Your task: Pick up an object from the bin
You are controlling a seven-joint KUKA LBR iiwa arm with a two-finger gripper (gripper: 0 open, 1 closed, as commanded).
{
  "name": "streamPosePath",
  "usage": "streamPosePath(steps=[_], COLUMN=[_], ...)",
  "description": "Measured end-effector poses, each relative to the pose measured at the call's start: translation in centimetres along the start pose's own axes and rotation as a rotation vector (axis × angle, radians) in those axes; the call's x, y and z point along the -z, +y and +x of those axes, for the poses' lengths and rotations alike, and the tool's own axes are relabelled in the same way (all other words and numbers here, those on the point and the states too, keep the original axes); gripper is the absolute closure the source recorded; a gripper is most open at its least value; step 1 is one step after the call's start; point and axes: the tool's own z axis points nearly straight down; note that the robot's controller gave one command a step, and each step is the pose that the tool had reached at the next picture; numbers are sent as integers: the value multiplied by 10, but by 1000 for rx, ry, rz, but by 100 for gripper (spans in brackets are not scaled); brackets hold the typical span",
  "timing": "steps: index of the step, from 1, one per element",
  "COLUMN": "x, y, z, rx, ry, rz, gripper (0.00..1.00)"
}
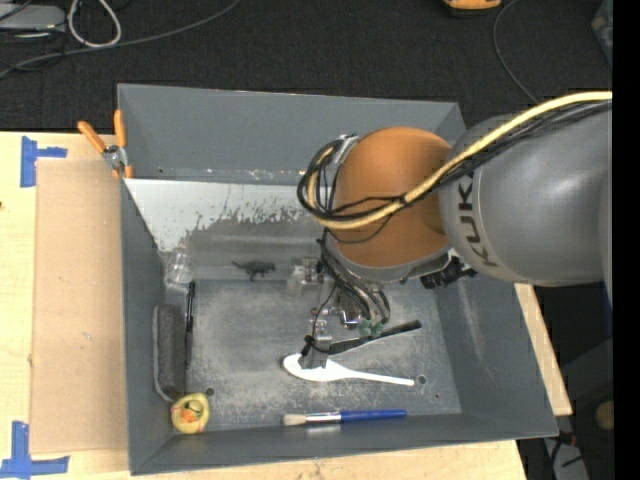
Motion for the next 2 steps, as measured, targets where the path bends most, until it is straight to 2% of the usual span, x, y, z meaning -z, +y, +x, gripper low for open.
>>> streamPosePath(steps=[1,2], x=[3,-67], y=[-1,-41], z=[-2,14], rx=[-5,15], ry=[-7,-10], rz=[-1,-1], gripper=[0,0])
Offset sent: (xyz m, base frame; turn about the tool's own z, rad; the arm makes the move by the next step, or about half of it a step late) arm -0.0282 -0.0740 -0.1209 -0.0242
